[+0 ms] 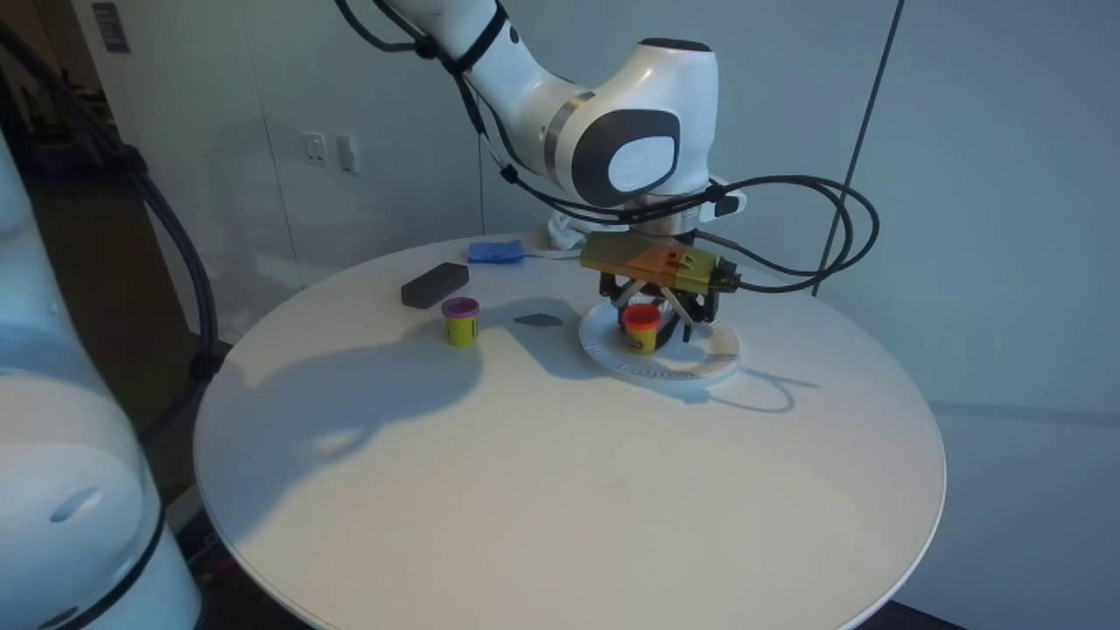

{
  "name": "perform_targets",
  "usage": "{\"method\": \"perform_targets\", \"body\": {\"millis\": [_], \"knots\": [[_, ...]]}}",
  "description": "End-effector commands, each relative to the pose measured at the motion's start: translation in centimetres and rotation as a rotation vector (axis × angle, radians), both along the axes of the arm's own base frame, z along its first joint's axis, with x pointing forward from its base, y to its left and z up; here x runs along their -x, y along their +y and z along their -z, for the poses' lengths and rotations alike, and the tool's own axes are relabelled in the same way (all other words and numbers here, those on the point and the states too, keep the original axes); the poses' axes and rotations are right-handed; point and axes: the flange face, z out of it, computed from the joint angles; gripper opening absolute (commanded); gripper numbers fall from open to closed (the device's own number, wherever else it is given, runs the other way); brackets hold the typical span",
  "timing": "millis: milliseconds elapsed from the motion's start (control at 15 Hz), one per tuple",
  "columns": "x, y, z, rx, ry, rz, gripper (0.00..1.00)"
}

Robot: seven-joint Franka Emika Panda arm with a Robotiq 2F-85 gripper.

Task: Take all the things off of the plate

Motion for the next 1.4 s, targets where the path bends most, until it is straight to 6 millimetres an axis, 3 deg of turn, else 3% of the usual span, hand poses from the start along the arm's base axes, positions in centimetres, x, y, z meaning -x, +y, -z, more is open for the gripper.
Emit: {"method": "perform_targets", "body": {"millis": [0, 67, 133, 600, 800, 1000, 1133, 1333], "knots": [[0.2, -0.2, -0.1, -0.001, 0.062, 0.023, 1.0], [0.3, -0.1, 0.1, 0.004, 0.073, 0.029, 0.75], [0.3, 0.0, 0.1, 0.002, 0.079, 0.031, 0.75], [0.6, 0.2, -0.1, 0.008, 0.088, 0.055, 0.21], [1.7, 0.4, -1.7, 0.036, 0.078, 0.074, 0.21], [4.0, 1.8, -6.0, 0.099, 0.014, 0.056, 0.21], [5.3, 3.4, -9.1, 0.121, -0.056, -0.021, 0.21], [6.3, 7.8, -13.4, 0.135, -0.144, -0.165, 0.21]]}}
